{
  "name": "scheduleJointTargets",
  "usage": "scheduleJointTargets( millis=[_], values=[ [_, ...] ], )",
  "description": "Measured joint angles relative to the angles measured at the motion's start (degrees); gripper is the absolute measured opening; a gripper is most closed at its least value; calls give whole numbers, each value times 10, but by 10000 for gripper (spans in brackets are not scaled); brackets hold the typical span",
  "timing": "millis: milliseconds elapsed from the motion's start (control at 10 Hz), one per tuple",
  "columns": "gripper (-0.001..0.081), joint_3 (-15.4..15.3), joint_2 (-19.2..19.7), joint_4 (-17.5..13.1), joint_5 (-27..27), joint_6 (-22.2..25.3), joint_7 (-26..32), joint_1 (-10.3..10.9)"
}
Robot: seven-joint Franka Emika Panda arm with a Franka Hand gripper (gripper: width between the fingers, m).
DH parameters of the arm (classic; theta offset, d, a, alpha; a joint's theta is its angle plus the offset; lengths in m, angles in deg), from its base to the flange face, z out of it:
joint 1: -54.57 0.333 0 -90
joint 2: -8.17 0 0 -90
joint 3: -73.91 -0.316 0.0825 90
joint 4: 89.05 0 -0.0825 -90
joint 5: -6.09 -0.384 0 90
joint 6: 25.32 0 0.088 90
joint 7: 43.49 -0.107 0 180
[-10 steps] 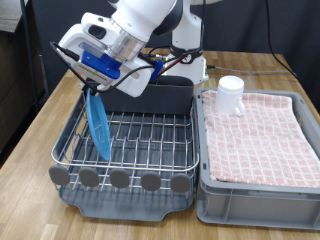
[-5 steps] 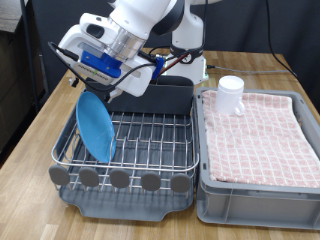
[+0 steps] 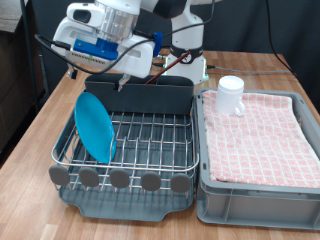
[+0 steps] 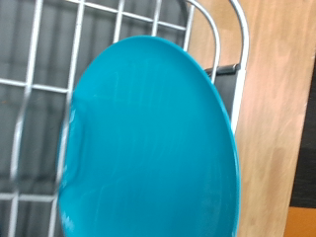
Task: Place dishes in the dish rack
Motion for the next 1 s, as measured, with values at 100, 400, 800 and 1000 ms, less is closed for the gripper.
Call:
scheduleJointTargets(
  millis=[100, 400, 800, 1000],
  values=[
    [801, 0, -14, -8, -25, 33, 24, 0],
    [802, -3, -46, -32, -46, 102, 55, 2],
    [802, -10, -72, -53, -53, 170, 64, 5],
    [802, -11, -71, -53, -56, 175, 64, 6]
  ],
)
